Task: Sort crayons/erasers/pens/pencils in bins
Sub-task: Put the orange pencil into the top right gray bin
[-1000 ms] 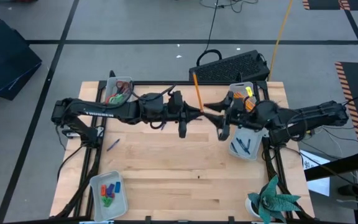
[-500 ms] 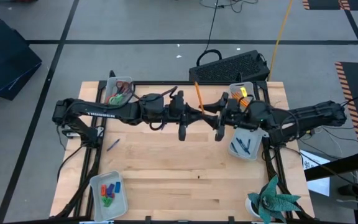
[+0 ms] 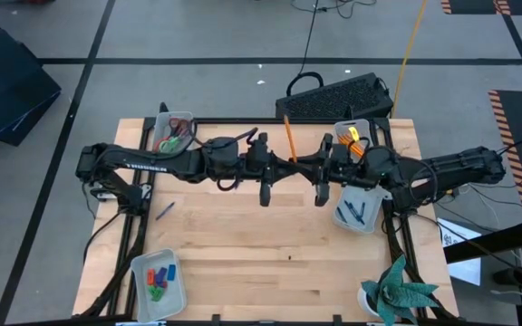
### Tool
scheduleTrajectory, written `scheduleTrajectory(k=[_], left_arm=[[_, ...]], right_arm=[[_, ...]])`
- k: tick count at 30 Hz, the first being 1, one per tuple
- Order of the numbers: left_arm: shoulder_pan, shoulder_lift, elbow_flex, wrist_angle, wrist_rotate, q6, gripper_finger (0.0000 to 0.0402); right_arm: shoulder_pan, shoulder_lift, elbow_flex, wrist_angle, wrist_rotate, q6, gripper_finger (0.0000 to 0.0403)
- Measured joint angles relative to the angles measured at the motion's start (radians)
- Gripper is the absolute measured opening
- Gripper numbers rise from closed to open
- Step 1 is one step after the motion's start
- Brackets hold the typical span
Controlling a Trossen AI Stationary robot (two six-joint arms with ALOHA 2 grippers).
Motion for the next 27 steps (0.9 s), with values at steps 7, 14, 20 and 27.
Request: scheduleTrajectory(k=[7, 14, 20, 27], left_arm=[[0.009, -0.062, -0.002, -0.132, -0.035, 0.009, 0.0086], [0.099, -0.172, 0.000, -0.553, -0.075, -0.140, 0.0188], [0.212, -0.173, -0.003, -0.976, -0.078, -0.417, 0.0215], [0.254, -0.068, 0.000, -1.132, -0.065, -0.690, 0.0216]], right_arm=[[-0.042, -0.024, 0.041, -0.134, -0.009, 0.025, 0.0017], [-0.227, -0.049, 0.283, -0.863, -0.011, 0.028, 0.0017], [-0.480, -0.049, 0.335, -1.358, -0.007, 0.066, 0.0017], [-0.729, -0.041, 0.137, -1.581, -0.020, 0.040, 0.0017]])
